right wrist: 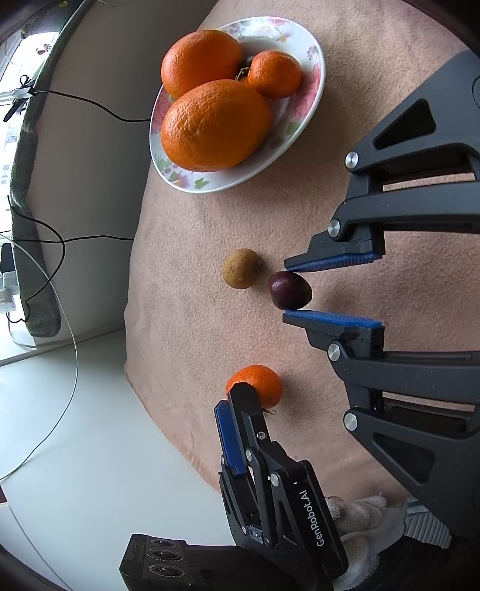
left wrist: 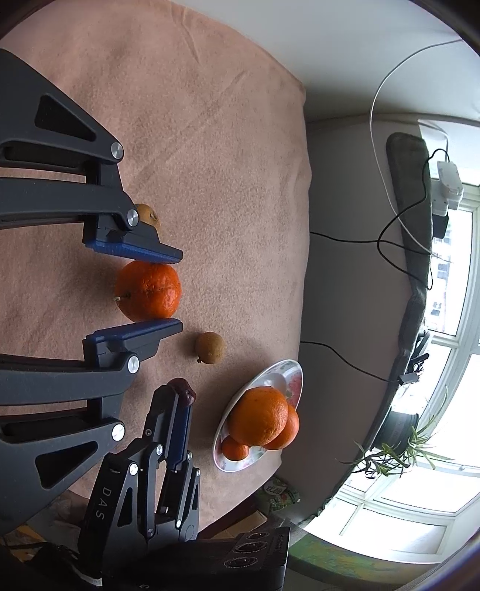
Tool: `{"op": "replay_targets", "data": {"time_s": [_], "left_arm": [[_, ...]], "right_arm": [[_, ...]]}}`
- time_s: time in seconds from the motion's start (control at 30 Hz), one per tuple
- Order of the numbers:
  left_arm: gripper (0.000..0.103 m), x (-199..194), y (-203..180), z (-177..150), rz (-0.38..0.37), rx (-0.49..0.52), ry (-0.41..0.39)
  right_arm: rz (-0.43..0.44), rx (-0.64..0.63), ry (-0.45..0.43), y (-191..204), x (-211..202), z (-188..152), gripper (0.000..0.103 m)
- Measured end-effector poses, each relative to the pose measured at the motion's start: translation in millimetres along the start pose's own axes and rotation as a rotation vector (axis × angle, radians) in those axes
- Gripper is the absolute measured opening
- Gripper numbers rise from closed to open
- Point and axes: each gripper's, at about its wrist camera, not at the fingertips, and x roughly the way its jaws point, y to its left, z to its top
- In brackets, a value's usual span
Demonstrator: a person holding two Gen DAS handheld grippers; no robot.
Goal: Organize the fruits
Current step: 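Hold the cherry in the right gripper while the left gripper holds the mandarin, then carry the cherry and the mandarin over the plate with both grippers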
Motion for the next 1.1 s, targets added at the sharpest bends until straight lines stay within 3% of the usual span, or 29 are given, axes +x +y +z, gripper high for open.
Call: {"op": "replay_targets", "data": {"time_s": [0.37, 0.43, 0.47, 0.6, 0.77, 1.0, 1.1], "left_arm": [[0.021, 1, -10, -4, 0.014, 0.030, 0.006], [0.022, 2, -13, -5, 0.016, 0.046, 0.009], [0.031, 2, -15, -5, 0.020, 0.054, 0.011], [0.039, 9, -14, -5, 0.047, 0.058, 0.029], [0.039, 16, -11, -6, 0.081, 0.075, 0.048], [0.041, 25, -18, -9, 0.086, 0.142, 0.066], [0.040, 26, -16, -8, 0.075, 0.124, 0.060]], "right_arm": [[-0.009, 0.021, -0.017, -10, -8, -4, 0.022], [-0.009, 0.025, -0.021, -10, -9, -5, 0.022], [-0.008, 0.025, -0.022, -10, -9, -5, 0.022], [-0.007, 0.023, -0.026, -9, -11, -4, 0.022], [-0.004, 0.024, -0.032, -9, -14, -4, 0.022], [-0.003, 0.028, -0.037, -10, -17, -3, 0.022], [-0.005, 0.031, -0.042, -11, -19, -4, 0.022]]}}
